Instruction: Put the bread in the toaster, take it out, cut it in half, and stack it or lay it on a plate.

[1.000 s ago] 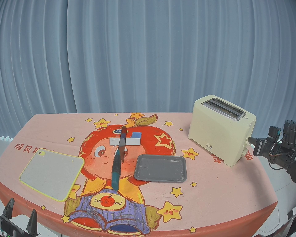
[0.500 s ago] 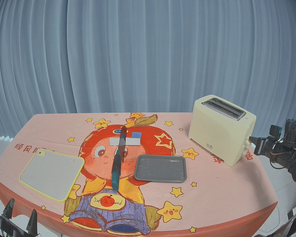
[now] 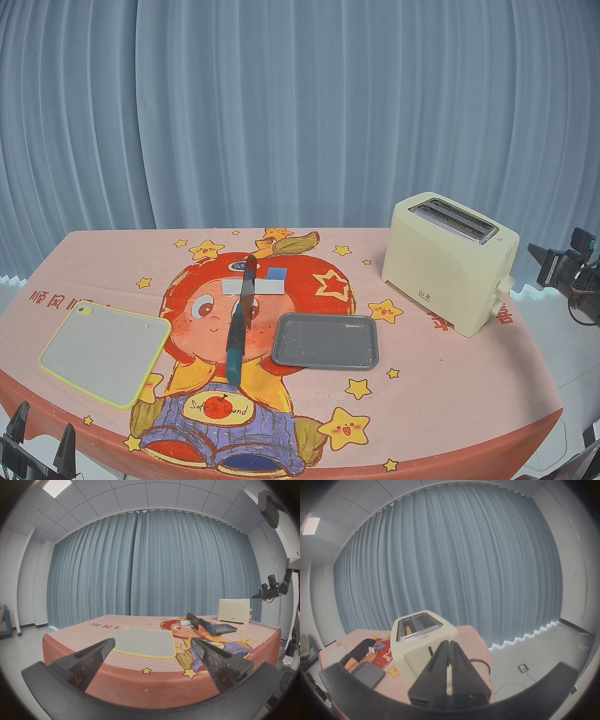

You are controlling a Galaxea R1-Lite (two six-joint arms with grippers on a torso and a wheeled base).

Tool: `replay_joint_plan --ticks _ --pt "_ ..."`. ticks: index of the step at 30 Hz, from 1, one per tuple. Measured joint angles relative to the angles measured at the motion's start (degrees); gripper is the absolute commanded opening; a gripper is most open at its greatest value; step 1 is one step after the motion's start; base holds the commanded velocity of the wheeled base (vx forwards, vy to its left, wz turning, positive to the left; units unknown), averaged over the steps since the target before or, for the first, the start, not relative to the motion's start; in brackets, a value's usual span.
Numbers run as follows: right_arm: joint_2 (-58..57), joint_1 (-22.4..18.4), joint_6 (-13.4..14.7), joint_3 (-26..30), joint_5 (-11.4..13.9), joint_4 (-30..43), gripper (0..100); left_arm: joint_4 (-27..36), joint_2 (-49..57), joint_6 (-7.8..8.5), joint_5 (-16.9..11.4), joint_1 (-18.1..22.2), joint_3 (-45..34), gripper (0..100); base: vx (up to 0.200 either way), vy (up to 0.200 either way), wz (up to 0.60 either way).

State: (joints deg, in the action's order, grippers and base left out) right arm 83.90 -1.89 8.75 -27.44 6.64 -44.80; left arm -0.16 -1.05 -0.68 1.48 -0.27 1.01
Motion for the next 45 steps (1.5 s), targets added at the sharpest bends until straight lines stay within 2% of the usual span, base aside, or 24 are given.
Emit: replay_joint_plan --ticks 6,12,22,27,45 --pt "-1.2 -2.6 1.4 -1.0 0.0 -0.4 0 0.0 0.0 -0.02 0.0 0.0 0.0 100 0.000 0.000 0.00" --pt "-1.9 -3.2 4.6 -1.2 0.2 -0.4 0 0.0 0.0 -0.02 0.0 0.0 0.0 100 0.000 0.000 0.00" --pt "-2.5 1.9 6.8 -3.0 0.3 -3.0 0 0.0 0.0 -0.05 0.0 0.0 0.0 100 0.000 0.000 0.00" --pt "-2.5 2.6 7.6 -3.3 0.2 -8.6 0 0.0 0.0 -0.07 0.0 0.0 0.0 100 0.000 0.000 0.00" --pt "-1.9 4.4 7.6 -2.6 0.1 -8.7 0 0.0 0.0 -0.07 0.0 0.0 0.0 100 0.000 0.000 0.00"
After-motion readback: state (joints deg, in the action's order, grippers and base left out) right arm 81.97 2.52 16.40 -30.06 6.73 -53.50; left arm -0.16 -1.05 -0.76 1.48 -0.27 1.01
